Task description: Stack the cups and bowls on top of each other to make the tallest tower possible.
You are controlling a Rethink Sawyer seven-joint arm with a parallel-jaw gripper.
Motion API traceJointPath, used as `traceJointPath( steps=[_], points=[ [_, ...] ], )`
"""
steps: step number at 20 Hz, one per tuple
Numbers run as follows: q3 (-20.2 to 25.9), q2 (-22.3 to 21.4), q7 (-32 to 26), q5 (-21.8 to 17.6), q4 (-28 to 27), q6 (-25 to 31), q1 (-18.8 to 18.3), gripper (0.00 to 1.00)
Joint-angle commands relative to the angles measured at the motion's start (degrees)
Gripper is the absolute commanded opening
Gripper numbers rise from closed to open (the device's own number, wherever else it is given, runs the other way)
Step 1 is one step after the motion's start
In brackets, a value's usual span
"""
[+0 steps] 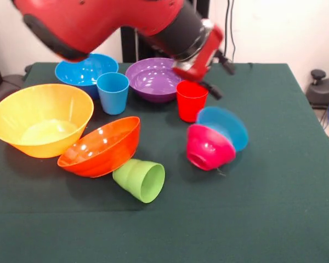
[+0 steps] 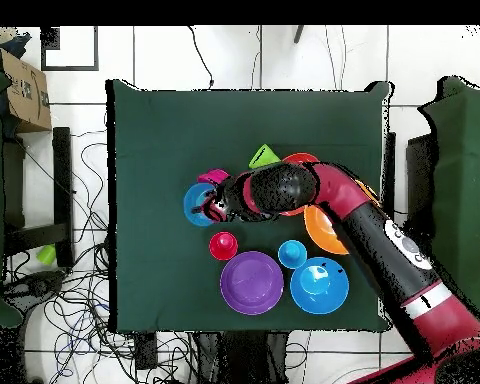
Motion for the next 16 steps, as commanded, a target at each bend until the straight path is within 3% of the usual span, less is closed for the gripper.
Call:
traceJointPath(
  steps=[1,12,16],
  points=[
    [-3.0,-2.8,10.8,2.0,5.0,-8.2,5.1,1.0],
    [-9.1,-2.6,5.7,-0.9,-2.8,-8.7,7.5,1.0],
    [-14.0,-7.4,7.1,-7.7,-6.6,-11.1,10.3,1.0]
  ],
)
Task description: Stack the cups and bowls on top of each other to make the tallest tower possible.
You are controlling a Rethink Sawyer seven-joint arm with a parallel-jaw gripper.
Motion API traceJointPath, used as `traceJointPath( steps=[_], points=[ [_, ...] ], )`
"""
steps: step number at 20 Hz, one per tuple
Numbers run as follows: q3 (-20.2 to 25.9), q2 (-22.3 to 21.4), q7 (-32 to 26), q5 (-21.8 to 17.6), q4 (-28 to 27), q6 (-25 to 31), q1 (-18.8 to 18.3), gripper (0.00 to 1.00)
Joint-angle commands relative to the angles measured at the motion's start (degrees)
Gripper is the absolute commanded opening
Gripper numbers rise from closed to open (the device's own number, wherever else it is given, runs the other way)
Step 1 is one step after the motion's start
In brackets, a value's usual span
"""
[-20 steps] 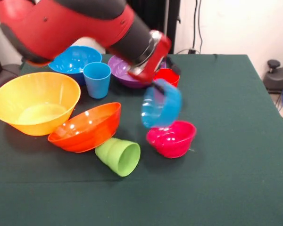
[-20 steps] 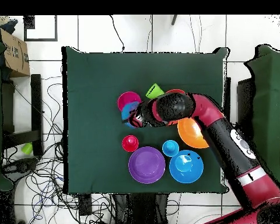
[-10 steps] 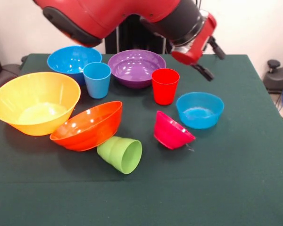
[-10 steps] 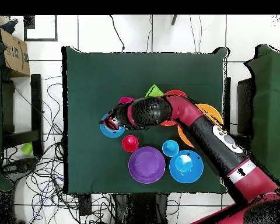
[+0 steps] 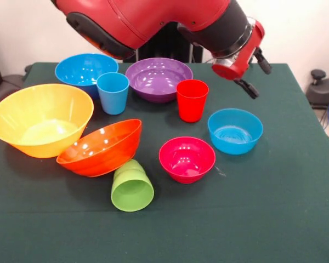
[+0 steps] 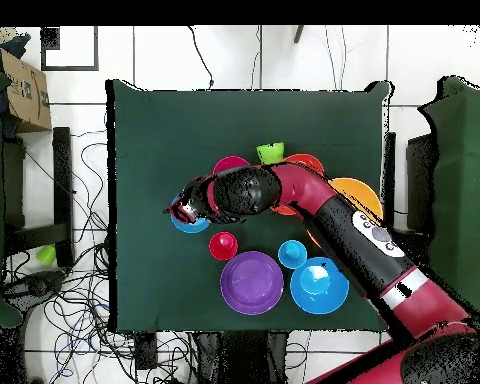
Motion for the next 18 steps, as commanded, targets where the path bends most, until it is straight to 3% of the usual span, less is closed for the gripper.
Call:
traceJointPath(
  steps=[1,8,11,18],
  points=[
    [-13.7,-6.5,4.6,-11.5,-10.1,-4.2,5.6,1.0],
    [-16.9,-7.5,5.6,-12.2,-12.1,-3.9,8.1,1.0],
    [-20.4,-8.8,11.1,-13.8,-11.7,-6.1,11.5,1.0],
    [-24.1,-18.9,22.7,-6.8,-1.3,-5.7,18.1,1.0]
  ],
)
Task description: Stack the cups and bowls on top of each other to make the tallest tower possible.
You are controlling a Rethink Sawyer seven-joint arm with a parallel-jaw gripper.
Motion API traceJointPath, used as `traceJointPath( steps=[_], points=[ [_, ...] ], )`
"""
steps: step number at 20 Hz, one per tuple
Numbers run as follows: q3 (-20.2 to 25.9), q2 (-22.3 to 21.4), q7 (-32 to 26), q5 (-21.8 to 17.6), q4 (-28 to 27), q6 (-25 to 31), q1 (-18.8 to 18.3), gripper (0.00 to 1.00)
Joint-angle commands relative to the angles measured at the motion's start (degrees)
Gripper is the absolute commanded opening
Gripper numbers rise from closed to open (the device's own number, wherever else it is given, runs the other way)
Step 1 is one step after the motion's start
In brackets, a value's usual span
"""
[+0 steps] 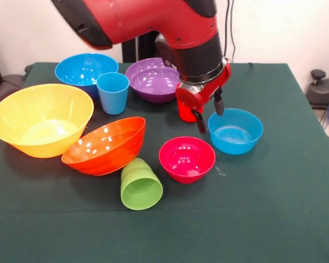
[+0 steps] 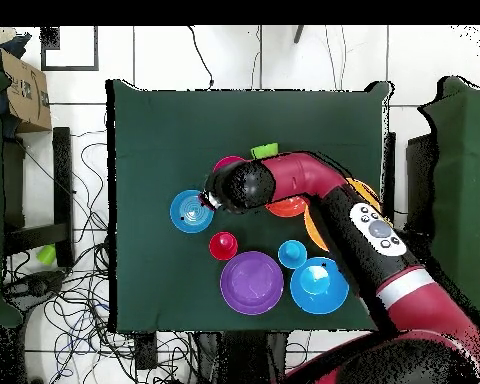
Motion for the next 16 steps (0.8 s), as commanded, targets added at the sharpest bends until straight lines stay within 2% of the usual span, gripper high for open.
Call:
traceJointPath(
  steps=[1,2,4,5,7,10,13,16],
  points=[
    [-9.5,-11.1,23.0,2.6,7.5,-3.2,9.1,1.0],
    [-9.9,-12.2,24.5,3.4,8.4,-3.3,10.2,1.0],
    [-14.0,-16.0,31.7,3.3,11.2,-3.9,15.3,1.0],
    [-17.7,-17.8,36.7,1.7,11.8,-3.7,19.3,1.0],
    [-21.3,-18.7,40.9,0.1,12.2,-3.7,22.9,1.0],
    [-22.7,-18.2,39.2,-0.8,12.7,-4.6,22.2,1.0],
    [-23.9,-15.5,37.4,-4.0,10.9,-6.7,21.0,1.0],
    [-23.4,-14.1,36.5,-5.0,10.5,-8.2,19.8,1.0]
  ],
)
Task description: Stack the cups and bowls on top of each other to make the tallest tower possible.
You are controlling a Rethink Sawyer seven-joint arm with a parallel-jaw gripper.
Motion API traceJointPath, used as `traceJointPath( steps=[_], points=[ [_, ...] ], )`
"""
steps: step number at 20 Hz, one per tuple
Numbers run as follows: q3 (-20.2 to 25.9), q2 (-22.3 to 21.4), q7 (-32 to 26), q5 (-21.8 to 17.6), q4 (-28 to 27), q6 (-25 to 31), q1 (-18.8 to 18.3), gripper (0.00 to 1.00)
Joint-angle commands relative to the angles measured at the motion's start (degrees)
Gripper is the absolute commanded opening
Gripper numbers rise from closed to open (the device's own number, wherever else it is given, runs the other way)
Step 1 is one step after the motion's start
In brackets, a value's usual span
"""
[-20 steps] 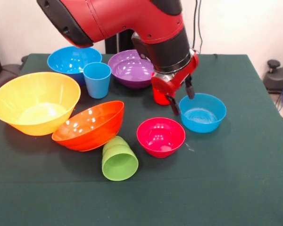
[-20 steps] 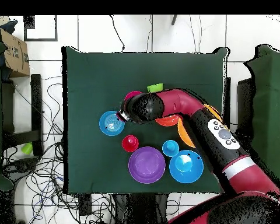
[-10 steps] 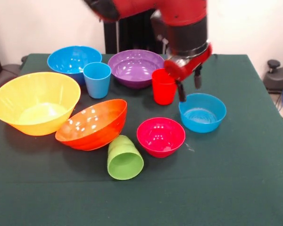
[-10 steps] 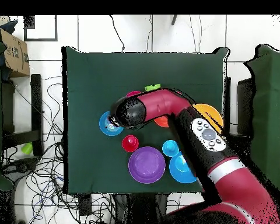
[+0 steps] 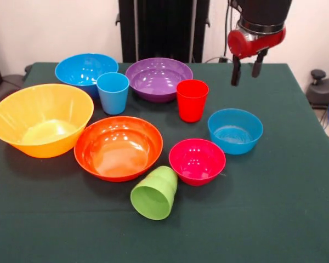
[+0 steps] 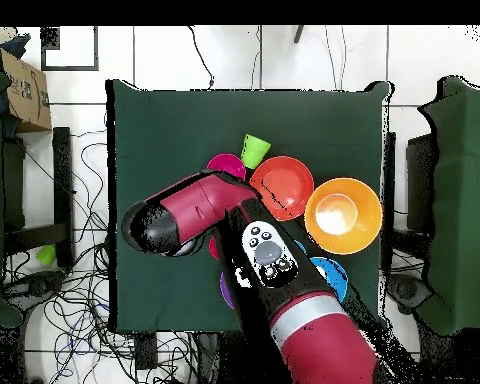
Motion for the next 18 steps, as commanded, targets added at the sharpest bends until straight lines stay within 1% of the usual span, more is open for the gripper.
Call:
traceJointPath(
  steps=[1,3,6,11,13,14,18],
  points=[
    [-8.3,2.5,6.1,-7.6,2.4,-8.0,-2.2,1.0],
    [-8.6,3.0,7.6,-8.0,2.9,-9.4,-1.9,1.0],
    [-9.8,4.7,9.0,-8.9,1.6,-10.9,-0.6,1.0],
    [-11.4,7.2,8.3,-9.7,0.1,-13.6,0.0,1.0],
    [-11.5,8.0,8.0,-9.0,-0.4,-14.2,0.5,1.0],
    [-11.5,8.9,8.1,-8.6,-1.5,-14.1,1.2,1.0],
    [-11.6,9.8,9.2,-6.3,-2.3,-14.6,3.0,1.0]
  ],
)
